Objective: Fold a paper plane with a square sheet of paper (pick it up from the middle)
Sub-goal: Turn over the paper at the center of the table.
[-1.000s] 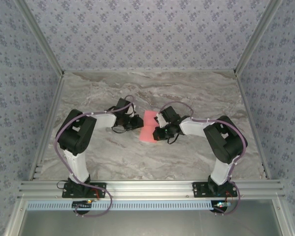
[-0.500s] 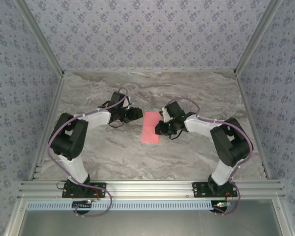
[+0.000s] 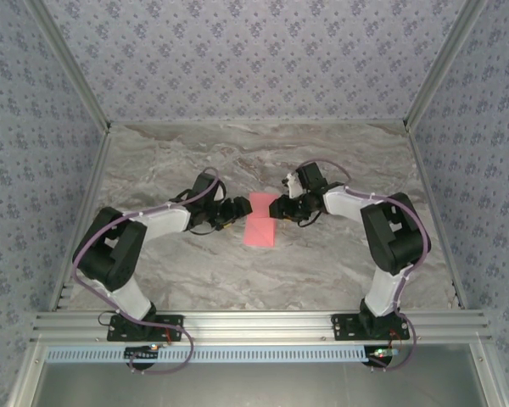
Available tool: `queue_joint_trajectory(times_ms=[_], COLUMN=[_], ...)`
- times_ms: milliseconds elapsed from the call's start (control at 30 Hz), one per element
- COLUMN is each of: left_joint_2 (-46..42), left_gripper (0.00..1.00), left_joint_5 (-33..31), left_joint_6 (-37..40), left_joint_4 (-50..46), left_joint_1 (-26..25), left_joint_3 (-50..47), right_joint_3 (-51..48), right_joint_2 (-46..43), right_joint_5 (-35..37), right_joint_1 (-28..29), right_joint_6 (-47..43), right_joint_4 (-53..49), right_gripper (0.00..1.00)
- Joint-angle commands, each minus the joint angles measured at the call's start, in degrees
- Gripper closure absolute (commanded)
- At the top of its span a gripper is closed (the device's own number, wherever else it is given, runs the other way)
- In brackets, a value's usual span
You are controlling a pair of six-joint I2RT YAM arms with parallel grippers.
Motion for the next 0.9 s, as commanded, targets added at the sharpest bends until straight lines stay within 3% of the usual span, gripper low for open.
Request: queue_joint_trajectory(times_ms=[0,267,533,867], left_joint_2=[0.3,2.8,5.9,11.0], left_gripper=[0.25,0.4,0.51,0.55], left_joint_5=[3.5,6.7,9.8,12.0], left_joint_6=[-3.9,-5.5,-7.1,-7.9], left_joint_4=[6.3,9.5,13.2,15.0], left_joint_1=[-0.6,-1.2,-1.6,-2.5], left_joint_3=[-0.7,-0.9,-0.3,3.2], right_joint_3=[2.1,0.1,-2.9,-3.6], right_joint_2=[2.2,2.7,0.9,0.7], right_joint_5=[-3.4,-4.2,-4.7,-4.9], right_joint_1=[0.2,-1.1,-2.9,-3.2], right_joint_6=[-3.1,-1.3,1.0,1.6], right_joint_4=[-2.9,1.5,5.1,5.7], right_gripper=[0.62,0.92,0.95,0.95])
